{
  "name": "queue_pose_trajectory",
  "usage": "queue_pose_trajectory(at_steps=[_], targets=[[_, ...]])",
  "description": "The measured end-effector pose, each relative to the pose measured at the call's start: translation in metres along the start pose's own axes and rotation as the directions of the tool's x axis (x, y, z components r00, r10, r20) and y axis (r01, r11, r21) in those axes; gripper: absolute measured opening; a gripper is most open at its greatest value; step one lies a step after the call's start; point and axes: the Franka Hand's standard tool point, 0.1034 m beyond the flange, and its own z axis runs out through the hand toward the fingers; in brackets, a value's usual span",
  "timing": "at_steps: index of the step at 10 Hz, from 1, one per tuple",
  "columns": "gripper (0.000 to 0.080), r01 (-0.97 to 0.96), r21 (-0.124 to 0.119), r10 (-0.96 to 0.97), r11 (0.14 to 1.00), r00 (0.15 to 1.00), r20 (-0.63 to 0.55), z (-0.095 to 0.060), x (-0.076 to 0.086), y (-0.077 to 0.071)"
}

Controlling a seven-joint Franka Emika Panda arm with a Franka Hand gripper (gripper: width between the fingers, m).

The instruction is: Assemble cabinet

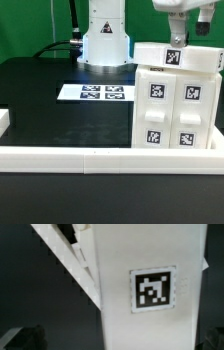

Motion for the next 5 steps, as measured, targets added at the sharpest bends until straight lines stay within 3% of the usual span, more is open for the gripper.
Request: queue_pose_trajectory(at_steps=[2, 3, 5], targets=[[0.0797, -0.002, 0.001, 0.002, 1.000, 1.000, 0.001, 0.001, 0.000, 0.000], [0.0797, -0.005, -0.012, 0.005, 1.000, 1.000, -0.011, 0.005, 0.002, -0.003], [0.0797, -0.008, -0.011, 0.007, 1.000, 1.000, -0.015, 0.012, 0.004, -0.014]])
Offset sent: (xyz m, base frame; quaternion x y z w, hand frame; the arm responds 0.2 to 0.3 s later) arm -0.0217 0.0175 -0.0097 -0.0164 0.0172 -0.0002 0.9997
